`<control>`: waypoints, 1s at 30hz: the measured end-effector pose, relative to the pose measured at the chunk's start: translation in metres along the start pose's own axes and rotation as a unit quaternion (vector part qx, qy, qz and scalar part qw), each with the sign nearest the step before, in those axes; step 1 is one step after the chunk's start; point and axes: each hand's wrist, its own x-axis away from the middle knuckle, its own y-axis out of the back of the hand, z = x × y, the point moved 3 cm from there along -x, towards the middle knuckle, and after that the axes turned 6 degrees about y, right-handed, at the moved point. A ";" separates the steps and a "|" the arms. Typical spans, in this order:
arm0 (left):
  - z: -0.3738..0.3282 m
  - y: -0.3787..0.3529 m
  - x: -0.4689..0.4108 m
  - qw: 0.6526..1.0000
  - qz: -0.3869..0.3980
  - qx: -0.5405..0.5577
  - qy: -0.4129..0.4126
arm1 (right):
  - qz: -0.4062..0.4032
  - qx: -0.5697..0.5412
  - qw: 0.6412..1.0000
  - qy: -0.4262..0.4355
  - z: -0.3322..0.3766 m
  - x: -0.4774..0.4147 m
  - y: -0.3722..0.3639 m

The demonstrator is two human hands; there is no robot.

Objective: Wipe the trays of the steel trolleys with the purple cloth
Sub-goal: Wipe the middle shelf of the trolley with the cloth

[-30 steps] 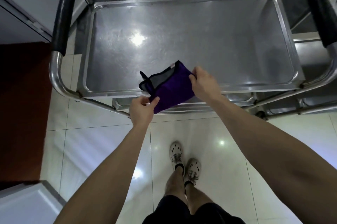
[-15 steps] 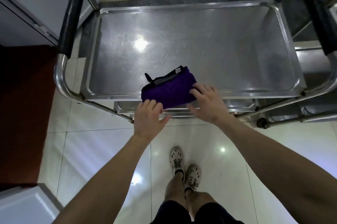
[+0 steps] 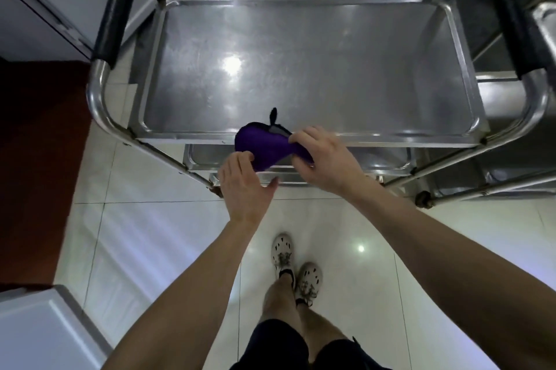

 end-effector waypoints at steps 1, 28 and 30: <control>0.003 0.008 0.000 1.000 -0.014 0.018 0.007 | -0.005 -0.046 0.999 -0.022 0.010 0.001 0.002; 0.239 0.040 -0.007 0.838 0.325 0.348 0.266 | -0.007 -0.286 0.839 -0.463 0.094 0.048 -0.192; 0.247 0.031 -0.012 0.851 0.332 0.324 0.245 | -0.010 -0.269 0.832 -0.486 0.093 0.051 -0.217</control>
